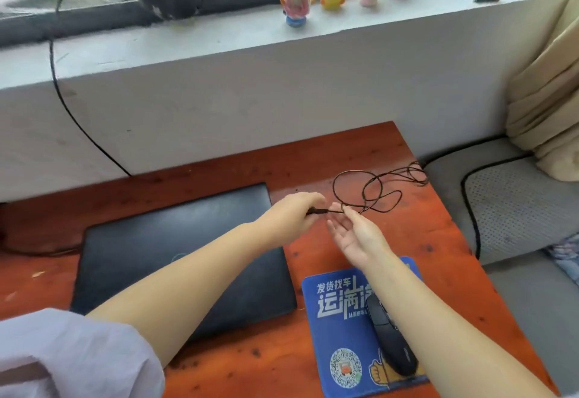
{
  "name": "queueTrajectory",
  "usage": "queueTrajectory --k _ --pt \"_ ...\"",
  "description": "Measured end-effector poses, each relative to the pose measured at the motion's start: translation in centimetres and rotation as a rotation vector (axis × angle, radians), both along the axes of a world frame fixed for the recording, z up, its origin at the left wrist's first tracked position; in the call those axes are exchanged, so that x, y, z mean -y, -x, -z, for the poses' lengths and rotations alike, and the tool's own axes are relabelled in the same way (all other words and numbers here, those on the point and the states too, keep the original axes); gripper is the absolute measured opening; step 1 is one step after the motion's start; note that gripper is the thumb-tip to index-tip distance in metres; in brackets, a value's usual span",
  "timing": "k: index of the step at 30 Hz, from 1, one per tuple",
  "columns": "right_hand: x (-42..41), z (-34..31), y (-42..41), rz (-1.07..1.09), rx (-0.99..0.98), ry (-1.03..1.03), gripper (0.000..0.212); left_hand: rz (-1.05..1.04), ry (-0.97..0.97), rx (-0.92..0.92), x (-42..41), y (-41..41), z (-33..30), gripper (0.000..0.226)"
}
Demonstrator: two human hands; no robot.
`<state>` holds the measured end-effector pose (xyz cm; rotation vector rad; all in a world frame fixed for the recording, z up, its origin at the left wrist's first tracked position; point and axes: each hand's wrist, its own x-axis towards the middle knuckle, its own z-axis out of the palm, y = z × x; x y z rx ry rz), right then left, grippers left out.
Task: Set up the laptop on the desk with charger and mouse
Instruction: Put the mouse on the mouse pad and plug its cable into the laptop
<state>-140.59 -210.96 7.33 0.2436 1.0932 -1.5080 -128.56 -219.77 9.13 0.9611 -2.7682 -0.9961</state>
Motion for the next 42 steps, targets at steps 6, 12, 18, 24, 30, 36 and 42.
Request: queueTrajectory --k 6,12,18,24,30,36,42 --pt "0.0 1.6 2.0 0.093 0.037 0.033 0.019 -0.226 -0.346 -0.157 1.2 1.5 0.2 0.014" --pt "0.0 2.6 2.2 0.071 -0.036 0.039 0.021 -0.294 -0.874 -0.066 0.7 2.2 0.3 0.041" --pt "0.2 1.9 1.1 -0.231 -0.060 -0.053 0.031 -0.294 -0.460 -0.029 1.6 1.1 0.7 0.029" --pt "1.7 -1.7 1.1 -0.479 -1.243 -0.013 0.018 -0.307 -0.335 -0.054 3.1 -0.7 0.3 0.033" --pt "4.7 -1.5 1.2 -0.945 -1.471 0.087 0.016 -0.242 -0.198 -0.005 3.2 -0.7 0.0 0.037" --pt "5.1 -1.5 3.2 -0.911 -1.105 0.223 0.016 -0.335 -0.110 -0.032 5.4 -2.0 1.0 0.056" --pt "4.9 -2.5 4.8 -0.877 -0.647 0.433 0.022 -0.538 0.140 0.080 8.6 -3.0 4.7 0.043"
